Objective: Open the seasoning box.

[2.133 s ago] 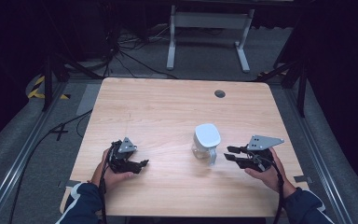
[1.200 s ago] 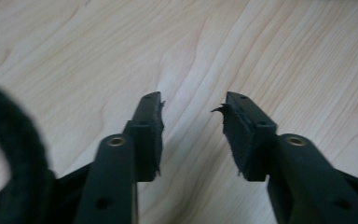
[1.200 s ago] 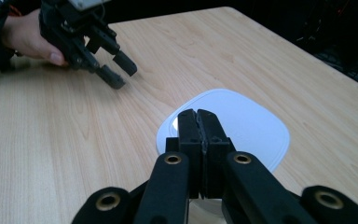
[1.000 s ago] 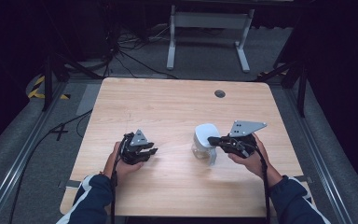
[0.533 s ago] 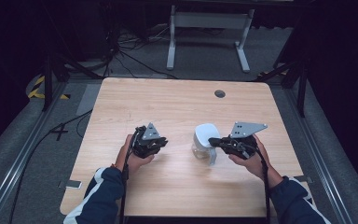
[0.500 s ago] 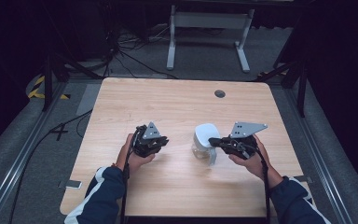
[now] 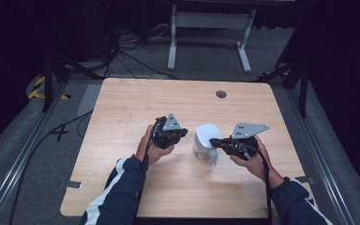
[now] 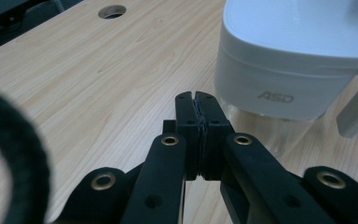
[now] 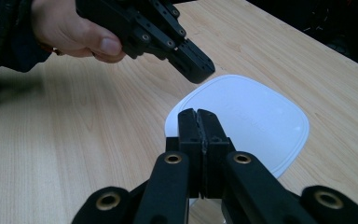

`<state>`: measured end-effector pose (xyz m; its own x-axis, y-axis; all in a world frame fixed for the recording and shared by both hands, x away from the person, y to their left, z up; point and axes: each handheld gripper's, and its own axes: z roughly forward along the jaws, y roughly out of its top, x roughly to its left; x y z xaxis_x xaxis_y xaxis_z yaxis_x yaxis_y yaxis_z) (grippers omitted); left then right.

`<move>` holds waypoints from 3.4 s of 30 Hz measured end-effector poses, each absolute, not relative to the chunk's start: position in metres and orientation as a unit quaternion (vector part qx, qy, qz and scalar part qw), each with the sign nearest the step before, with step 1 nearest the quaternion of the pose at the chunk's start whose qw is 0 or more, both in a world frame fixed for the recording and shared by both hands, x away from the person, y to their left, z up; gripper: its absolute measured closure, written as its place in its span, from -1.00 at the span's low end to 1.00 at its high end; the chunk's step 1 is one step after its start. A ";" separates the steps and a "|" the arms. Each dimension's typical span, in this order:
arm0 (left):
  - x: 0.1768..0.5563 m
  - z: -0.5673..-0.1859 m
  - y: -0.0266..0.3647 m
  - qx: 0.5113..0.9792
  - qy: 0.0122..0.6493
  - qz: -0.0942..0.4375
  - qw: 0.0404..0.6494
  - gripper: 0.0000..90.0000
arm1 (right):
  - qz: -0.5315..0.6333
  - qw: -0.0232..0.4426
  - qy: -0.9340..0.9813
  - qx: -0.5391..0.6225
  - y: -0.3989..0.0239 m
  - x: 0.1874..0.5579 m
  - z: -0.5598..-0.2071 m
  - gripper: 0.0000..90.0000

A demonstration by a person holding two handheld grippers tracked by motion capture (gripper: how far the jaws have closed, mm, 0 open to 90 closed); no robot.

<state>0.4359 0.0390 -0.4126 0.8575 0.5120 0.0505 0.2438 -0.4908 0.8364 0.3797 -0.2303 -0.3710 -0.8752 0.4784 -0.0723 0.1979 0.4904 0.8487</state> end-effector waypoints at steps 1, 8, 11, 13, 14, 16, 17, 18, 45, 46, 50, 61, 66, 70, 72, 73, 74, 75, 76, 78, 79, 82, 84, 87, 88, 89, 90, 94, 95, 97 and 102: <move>0.436 -0.413 0.039 0.851 0.222 0.148 0.453 0.98 | 0.462 0.154 0.851 0.197 -0.230 0.380 -0.371 1.00; 0.440 -0.411 0.031 0.847 0.224 0.149 0.459 0.95 | 0.466 0.153 0.848 0.202 -0.234 0.379 -0.371 1.00; 0.443 -0.412 0.030 0.844 0.230 0.153 0.459 0.95 | 0.464 0.154 0.849 0.200 -0.234 0.377 -0.371 1.00; 0.444 -0.413 0.029 0.844 0.230 0.151 0.460 0.96 | 0.465 0.154 0.849 0.200 -0.234 0.377 -0.371 1.00; 0.444 -0.413 0.029 0.844 0.231 0.152 0.460 0.96 | 0.464 0.153 0.849 0.201 -0.235 0.377 -0.371 1.00; 0.445 -0.414 0.028 0.843 0.229 0.147 0.464 0.95 | 0.465 0.152 0.849 0.199 -0.234 0.377 -0.372 1.00; 0.445 -0.415 0.027 0.842 0.231 0.146 0.466 0.95 | 0.466 0.154 0.849 0.198 -0.234 0.377 -0.372 1.00; 0.445 -0.415 0.027 0.842 0.231 0.146 0.466 0.95 | 0.466 0.154 0.849 0.198 -0.234 0.377 -0.372 1.00; 0.445 -0.406 0.018 0.841 0.214 0.147 0.475 0.93 | 0.463 0.151 0.853 0.187 -0.235 0.373 -0.372 1.00; 0.445 -0.406 0.018 0.843 0.209 0.148 0.472 0.95 | 0.463 0.150 0.853 0.188 -0.235 0.373 -0.372 1.00; 0.443 -0.406 0.018 0.849 0.200 0.150 0.466 1.00 | 0.461 0.152 0.855 0.185 -0.235 0.373 -0.372 1.00; 0.436 -0.397 0.017 0.844 0.183 0.153 0.481 1.00 | 0.460 0.151 0.855 0.186 -0.236 0.373 -0.372 1.00; 0.433 -0.392 0.017 0.842 0.173 0.154 0.487 1.00 | 0.458 0.151 0.856 0.186 -0.236 0.372 -0.372 1.00; 0.430 -0.387 0.016 0.838 0.171 0.153 0.496 1.00 | 0.455 0.151 0.858 0.185 -0.236 0.371 -0.373 1.00; 0.428 -0.384 0.016 0.838 0.169 0.152 0.495 1.00 | 0.453 0.149 0.859 0.187 -0.236 0.371 -0.373 1.00; 0.425 -0.381 0.015 0.837 0.165 0.151 0.499 1.00 | 0.452 0.150 0.859 0.186 -0.236 0.370 -0.374 1.00; 0.425 -0.381 0.015 0.837 0.165 0.151 0.499 1.00 | 0.452 0.150 0.859 0.186 -0.236 0.370 -0.374 1.00; 0.424 -0.378 0.015 0.838 0.159 0.156 0.498 1.00 | 0.450 0.150 0.860 0.187 -0.236 0.370 -0.374 1.00; 0.423 -0.377 0.014 0.838 0.157 0.153 0.500 1.00 | 0.449 0.150 0.861 0.187 -0.236 0.370 -0.375 1.00; 0.419 -0.373 0.012 0.841 0.152 0.155 0.496 1.00 | 0.446 0.149 0.863 0.188 -0.237 0.370 -0.376 1.00; 0.418 -0.372 0.012 0.841 0.148 0.157 0.495 1.00 | 0.444 0.150 0.864 0.186 -0.237 0.370 -0.377 1.00; 0.414 -0.368 0.010 0.841 0.142 0.157 0.498 1.00 | 0.437 0.151 0.867 0.186 -0.237 0.370 -0.378 1.00; 0.413 -0.367 0.009 0.842 0.138 0.157 0.497 1.00 | 0.436 0.150 0.868 0.187 -0.237 0.370 -0.379 1.00; 0.410 -0.365 0.009 0.843 0.132 0.157 0.498 1.00 | 0.432 0.153 0.869 0.188 -0.238 0.369 -0.379 1.00; 0.409 -0.365 0.008 0.842 0.133 0.158 0.498 1.00 | 0.431 0.154 0.869 0.189 -0.239 0.368 -0.380 1.00; 0.408 -0.364 0.008 0.843 0.127 0.160 0.497 1.00 | 0.430 0.155 0.870 0.187 -0.240 0.367 -0.380 1.00; 0.408 -0.364 0.008 0.842 0.128 0.158 0.499 1.00 | 0.431 0.154 0.869 0.188 -0.240 0.367 -0.380 1.00; 0.405 -0.364 0.006 0.844 0.121 0.155 0.499 1.00 | 0.431 0.156 0.868 0.190 -0.244 0.366 -0.379 0.99; 0.403 -0.364 0.005 0.843 0.122 0.154 0.500 1.00 | 0.431 0.157 0.868 0.190 -0.245 0.366 -0.379 1.00; 0.402 -0.363 0.004 0.843 0.114 0.157 0.502 1.00 | 0.432 0.156 0.867 0.192 -0.247 0.365 -0.379 0.99; 0.400 -0.363 0.006 0.844 0.116 0.154 0.500 0.98 | 0.432 0.155 0.868 0.191 -0.253 0.362 -0.379 0.99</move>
